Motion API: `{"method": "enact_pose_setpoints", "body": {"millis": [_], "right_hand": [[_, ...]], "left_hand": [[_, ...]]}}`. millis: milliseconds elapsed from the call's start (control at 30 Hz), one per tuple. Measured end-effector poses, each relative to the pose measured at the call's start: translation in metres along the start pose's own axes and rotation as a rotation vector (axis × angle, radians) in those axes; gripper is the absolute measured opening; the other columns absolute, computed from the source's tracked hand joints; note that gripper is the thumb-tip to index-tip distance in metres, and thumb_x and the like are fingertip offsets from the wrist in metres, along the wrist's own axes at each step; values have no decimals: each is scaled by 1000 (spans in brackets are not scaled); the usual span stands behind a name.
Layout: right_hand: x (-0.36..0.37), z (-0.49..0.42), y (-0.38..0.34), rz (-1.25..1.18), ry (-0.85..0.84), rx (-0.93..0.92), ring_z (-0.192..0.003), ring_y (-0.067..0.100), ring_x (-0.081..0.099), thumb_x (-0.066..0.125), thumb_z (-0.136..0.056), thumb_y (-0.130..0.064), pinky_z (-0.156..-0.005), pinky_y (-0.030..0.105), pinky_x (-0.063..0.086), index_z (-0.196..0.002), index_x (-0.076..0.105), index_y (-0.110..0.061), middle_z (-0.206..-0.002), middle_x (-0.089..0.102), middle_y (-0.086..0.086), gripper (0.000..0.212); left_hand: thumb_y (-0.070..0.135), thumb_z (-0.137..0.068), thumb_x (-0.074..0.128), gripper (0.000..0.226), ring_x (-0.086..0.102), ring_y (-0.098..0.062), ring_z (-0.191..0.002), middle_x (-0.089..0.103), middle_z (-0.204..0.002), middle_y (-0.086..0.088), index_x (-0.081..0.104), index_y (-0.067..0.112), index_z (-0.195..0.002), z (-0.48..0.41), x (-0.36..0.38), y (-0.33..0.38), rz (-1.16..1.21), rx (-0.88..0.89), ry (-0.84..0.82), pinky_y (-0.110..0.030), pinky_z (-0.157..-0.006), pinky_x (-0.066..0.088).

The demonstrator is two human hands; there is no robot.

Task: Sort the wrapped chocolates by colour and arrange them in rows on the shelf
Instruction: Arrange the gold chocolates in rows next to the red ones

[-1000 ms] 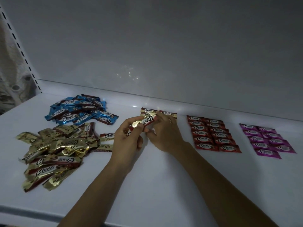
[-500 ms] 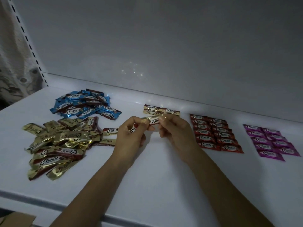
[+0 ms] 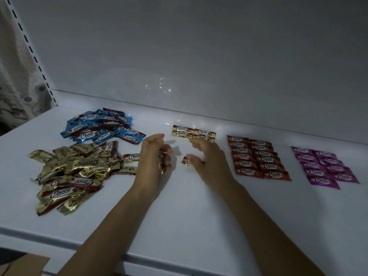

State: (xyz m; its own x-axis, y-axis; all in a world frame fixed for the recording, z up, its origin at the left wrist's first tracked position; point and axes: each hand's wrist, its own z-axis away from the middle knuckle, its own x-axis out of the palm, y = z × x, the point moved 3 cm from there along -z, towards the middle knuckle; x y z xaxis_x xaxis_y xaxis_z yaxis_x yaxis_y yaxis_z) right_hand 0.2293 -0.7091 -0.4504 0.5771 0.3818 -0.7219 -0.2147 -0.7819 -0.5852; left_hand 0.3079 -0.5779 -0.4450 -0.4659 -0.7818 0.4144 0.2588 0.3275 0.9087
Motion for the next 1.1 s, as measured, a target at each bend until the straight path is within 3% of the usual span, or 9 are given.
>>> {"method": "enact_pose_setpoints", "body": {"millis": [100,200,367,500,567,733,867,967,1100], "right_hand": [[-19,3,-2,-10,90,-32,-79,7,62,57,-79,-35,-81,41,50,-86,66,-27,-83,67,-13,13],[-25,6,-13,142,-12,-93,-63,5,62,52,-79,-39,-72,30,48,-72,63,-26,-66,66,-12,18],[-9,8,-26,437,-45,-255,-66,16,57,53,-89,-22,-72,30,44,-95,71,-18,-77,69,0,20],[12,-4,-27,413,-50,-262,-75,27,64,52,-84,-7,-66,29,48,-101,68,-8,-89,70,8,23],[18,-12,-23,373,-16,-250,-69,30,65,53,-74,-1,-59,30,51,-96,68,-5,-86,70,11,27],[26,-18,-21,353,-5,-295,-75,29,65,49,-69,2,-67,31,53,-92,68,-3,-90,70,11,30],[37,-22,-10,305,-58,-298,-107,37,62,26,-79,-8,-92,47,48,-101,66,0,-112,66,19,47],[38,-20,-7,226,7,-228,-122,42,51,36,-80,8,-102,53,41,-108,67,0,-126,57,26,42],[21,-15,-20,113,120,-193,-102,32,62,41,-77,2,-86,39,52,-106,69,-6,-109,66,15,41]], "left_hand": [[40,-100,38,30,41,-10,-49,53,-67,-2,57,17,-105,-1,0,1,68,-21,-37,-24,-50,35],[49,-99,33,41,37,-10,-48,51,-66,-2,57,16,-105,0,0,1,101,-41,-54,-23,-48,32],[30,-93,51,13,43,-11,-51,52,-68,-2,54,22,-103,-1,-1,2,137,-19,-18,-22,-49,38],[-6,-87,47,36,51,-15,-76,59,-89,-1,47,26,-104,-3,-7,-2,-23,38,58,-32,-73,40],[-7,-88,46,34,52,-14,-75,59,-90,-2,47,25,-102,-3,-7,-3,-18,42,61,-32,-75,40],[4,-92,54,30,51,-14,-69,57,-67,3,49,23,-114,-5,-6,-6,-32,49,39,-32,-73,41],[6,-93,55,39,48,-15,-68,54,-69,-3,46,28,-125,-5,-7,-7,-52,54,31,-32,-70,41],[-7,-91,45,43,47,-15,-65,58,-78,-5,50,24,-121,-4,-6,-3,2,29,25,-27,-62,43],[-5,-94,36,29,53,-15,-57,67,-79,-10,59,9,-106,0,1,6,185,-7,-52,-21,-52,49]]}}
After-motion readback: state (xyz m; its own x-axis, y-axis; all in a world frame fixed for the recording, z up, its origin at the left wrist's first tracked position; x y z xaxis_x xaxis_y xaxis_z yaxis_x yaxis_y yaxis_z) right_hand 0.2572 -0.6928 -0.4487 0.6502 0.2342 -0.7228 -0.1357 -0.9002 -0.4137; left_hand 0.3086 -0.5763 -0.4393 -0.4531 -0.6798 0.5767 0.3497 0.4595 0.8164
